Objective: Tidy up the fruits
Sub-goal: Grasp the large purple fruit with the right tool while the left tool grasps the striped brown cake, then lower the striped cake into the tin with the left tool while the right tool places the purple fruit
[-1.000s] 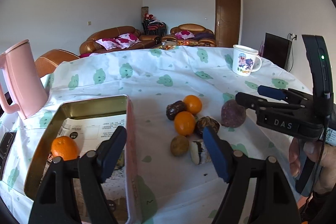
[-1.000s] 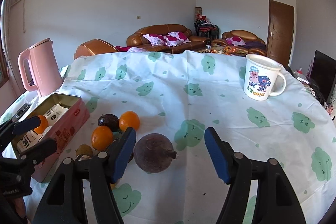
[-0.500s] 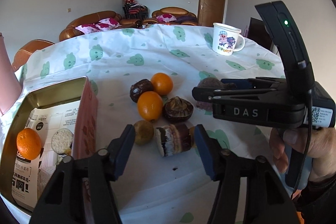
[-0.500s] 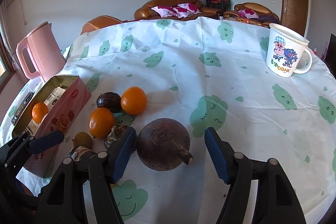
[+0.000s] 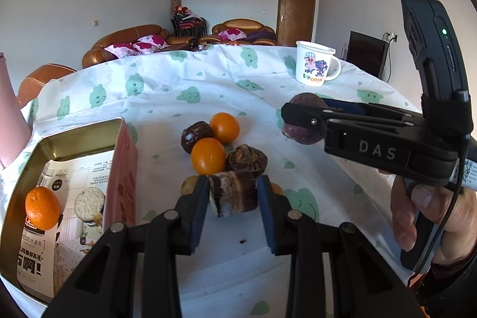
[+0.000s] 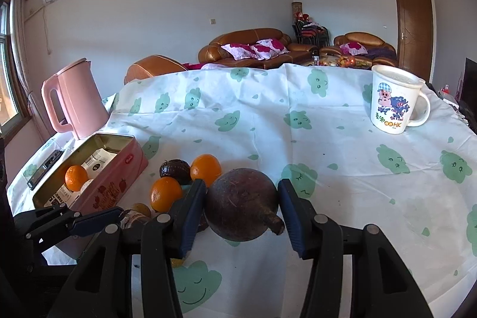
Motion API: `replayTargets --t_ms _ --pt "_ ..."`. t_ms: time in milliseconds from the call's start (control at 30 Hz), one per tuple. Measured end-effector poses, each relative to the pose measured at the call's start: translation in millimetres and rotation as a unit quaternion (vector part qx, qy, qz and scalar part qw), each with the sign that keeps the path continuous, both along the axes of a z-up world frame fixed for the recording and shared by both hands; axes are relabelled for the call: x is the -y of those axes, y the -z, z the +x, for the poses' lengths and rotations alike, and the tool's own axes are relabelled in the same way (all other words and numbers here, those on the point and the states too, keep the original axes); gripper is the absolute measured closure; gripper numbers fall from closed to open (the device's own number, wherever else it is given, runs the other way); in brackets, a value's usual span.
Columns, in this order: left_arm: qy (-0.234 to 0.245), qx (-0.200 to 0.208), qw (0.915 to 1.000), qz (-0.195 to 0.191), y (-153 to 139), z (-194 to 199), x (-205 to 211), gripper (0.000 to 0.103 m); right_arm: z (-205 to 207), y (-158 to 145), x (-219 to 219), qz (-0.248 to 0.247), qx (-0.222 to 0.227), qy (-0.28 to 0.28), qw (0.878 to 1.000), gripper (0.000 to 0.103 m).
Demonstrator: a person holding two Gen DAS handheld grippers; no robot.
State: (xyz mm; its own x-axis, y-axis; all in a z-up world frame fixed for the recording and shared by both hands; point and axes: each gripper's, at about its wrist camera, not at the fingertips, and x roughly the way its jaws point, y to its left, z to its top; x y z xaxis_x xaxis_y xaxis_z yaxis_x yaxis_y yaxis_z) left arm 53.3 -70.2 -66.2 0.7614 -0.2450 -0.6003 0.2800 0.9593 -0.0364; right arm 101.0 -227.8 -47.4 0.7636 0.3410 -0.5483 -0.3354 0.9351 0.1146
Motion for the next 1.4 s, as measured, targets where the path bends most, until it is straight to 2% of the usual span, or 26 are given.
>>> replayTargets --t_ms 233,700,1400 --pt "-0.020 0.031 0.9993 -0.005 -5.6 -6.2 -6.7 0.068 -4.9 -3.6 3.7 0.014 0.016 -0.005 1.000 0.051" --pt "-0.047 0.065 0.9964 -0.026 -10.9 -15.0 -18.4 0.068 -25.7 -15.1 3.5 0.015 0.080 -0.010 0.997 0.051" --pt "-0.058 0.129 0.9899 -0.005 -18.7 -36.2 -10.5 0.068 -48.0 -22.9 3.5 0.014 0.141 -0.006 0.990 0.051"
